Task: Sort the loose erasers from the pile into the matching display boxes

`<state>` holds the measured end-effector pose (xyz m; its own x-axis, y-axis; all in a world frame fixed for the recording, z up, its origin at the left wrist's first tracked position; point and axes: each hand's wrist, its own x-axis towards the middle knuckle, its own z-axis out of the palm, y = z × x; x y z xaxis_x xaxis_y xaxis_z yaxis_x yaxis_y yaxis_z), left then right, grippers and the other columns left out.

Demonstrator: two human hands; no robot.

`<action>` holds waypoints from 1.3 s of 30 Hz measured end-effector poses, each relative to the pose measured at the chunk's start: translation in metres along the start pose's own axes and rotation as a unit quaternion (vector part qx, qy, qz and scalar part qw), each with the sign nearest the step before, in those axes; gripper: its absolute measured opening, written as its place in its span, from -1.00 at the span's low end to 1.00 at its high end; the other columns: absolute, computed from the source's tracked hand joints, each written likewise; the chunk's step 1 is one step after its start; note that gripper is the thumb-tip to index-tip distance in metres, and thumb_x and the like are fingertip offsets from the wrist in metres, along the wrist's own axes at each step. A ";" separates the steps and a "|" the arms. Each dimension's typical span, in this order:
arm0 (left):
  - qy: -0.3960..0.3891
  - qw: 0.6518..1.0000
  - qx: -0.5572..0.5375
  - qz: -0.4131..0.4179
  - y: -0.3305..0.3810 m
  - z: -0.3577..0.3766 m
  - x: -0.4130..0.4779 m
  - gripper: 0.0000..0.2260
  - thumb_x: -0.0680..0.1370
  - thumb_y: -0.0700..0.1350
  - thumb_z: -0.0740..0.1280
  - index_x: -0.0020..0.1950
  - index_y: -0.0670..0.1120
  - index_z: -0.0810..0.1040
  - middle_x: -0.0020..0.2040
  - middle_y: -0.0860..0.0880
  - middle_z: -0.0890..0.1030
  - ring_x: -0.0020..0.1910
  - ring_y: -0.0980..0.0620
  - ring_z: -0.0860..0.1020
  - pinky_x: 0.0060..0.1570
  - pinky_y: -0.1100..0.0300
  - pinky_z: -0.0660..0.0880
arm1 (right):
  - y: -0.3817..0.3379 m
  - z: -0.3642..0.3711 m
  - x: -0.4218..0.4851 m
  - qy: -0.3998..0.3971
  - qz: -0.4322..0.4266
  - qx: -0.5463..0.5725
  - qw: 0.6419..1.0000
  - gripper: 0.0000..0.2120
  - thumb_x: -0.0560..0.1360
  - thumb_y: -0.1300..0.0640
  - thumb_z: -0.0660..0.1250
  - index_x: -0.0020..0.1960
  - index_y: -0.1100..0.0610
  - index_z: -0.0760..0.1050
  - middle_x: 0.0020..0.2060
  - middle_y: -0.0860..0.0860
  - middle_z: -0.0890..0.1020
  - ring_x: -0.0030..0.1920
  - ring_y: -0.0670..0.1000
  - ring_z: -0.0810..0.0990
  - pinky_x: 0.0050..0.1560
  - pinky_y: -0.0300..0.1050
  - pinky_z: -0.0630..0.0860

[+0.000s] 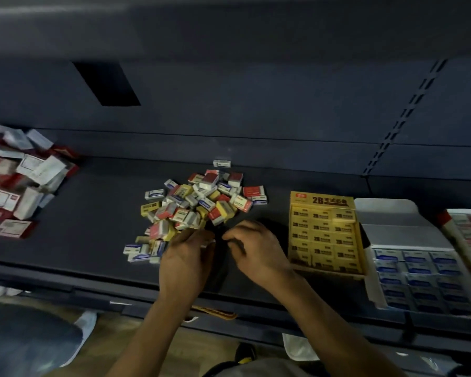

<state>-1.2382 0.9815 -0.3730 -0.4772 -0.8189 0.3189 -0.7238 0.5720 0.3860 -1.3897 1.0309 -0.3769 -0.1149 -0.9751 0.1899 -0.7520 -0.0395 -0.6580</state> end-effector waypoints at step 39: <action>-0.019 0.999 -0.013 0.032 -0.004 -0.014 0.044 -0.69 0.31 -0.14 0.55 0.02 -0.07 0.61 -0.09 -0.06 0.63 -0.17 -0.07 0.60 -0.19 0.19 0.51 | 0.008 -0.026 0.019 0.113 0.145 -0.010 0.983 -0.78 0.44 0.17 0.39 0.08 0.06 0.56 0.00 -0.08 0.46 -0.04 -0.09 0.53 -0.03 -0.31 0.42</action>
<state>-1.2498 0.9440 -0.3484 -0.5416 -0.7811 0.3108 -0.6775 0.6245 0.3887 -1.4144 1.0177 -0.3598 -0.4659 -0.8712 0.1548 -0.6785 0.2395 -0.6945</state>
